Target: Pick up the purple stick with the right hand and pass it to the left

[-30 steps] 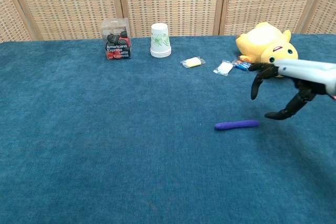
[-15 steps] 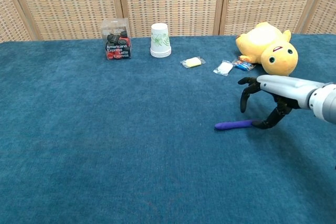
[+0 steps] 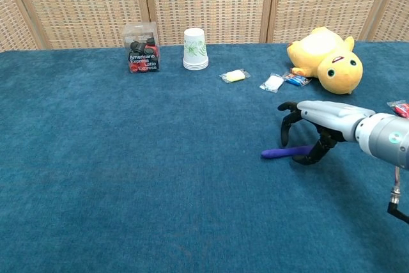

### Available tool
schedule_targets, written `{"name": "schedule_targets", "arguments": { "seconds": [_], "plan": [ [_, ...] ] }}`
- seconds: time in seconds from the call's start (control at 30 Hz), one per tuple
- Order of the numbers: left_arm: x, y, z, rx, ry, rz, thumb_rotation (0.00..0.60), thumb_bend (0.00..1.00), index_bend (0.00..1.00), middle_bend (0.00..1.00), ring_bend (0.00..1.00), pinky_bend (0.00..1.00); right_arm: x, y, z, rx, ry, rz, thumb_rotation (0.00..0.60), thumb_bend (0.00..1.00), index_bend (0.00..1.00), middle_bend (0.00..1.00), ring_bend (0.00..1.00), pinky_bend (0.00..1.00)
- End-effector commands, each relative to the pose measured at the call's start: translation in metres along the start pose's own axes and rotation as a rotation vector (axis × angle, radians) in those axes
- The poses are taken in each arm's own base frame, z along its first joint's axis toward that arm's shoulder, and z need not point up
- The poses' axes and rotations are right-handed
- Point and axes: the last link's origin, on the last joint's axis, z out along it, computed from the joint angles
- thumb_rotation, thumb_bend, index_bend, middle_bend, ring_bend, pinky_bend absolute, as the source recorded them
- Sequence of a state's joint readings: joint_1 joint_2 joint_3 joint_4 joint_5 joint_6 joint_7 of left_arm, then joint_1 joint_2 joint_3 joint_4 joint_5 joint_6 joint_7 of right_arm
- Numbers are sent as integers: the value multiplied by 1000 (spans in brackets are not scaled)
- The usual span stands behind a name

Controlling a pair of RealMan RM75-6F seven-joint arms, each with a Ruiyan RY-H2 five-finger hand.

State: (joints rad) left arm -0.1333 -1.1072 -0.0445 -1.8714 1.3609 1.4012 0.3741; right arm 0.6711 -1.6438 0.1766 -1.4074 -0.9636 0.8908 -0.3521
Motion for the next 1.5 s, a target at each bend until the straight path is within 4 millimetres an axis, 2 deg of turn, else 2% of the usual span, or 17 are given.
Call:
{"name": "schedule_targets", "arguments": {
  "seconds": [0.03, 0.47, 0.67, 1.03, 1.37, 1.5],
  "plan": [
    [0, 0, 0, 0, 1, 0, 600, 0, 0, 0, 0, 0, -2, 0, 2, -5, 0, -9, 600, 486, 485, 0, 0, 0],
    [-2, 1, 1, -2, -9, 3, 600, 0, 0, 0, 0, 0, -4, 3, 7, -10, -1, -22, 600, 490, 530, 0, 0, 0],
    [-4, 2, 0, -11, -15, 7, 600, 0, 0, 0, 0, 0, -4, 3, 7, -9, 2, -13, 600, 496, 580, 28, 0, 0],
    [-6, 3, 2, -10, -23, 6, 600, 0, 0, 0, 0, 0, 7, -5, 2, 8, 11, 124, 600, 504, 605, 67, 0, 0],
    [7, 4, 25, -83, -20, 71, 600, 0, 0, 0, 0, 0, 38, -42, 4, 7, 3, 310, 600, 512, 607, 87, 0, 0],
    [22, 10, 43, -146, 24, 76, 600, 0, 0, 0, 0, 0, 56, -68, 8, 14, -14, 423, 600, 516, 611, 97, 0, 0]
  ]
}}
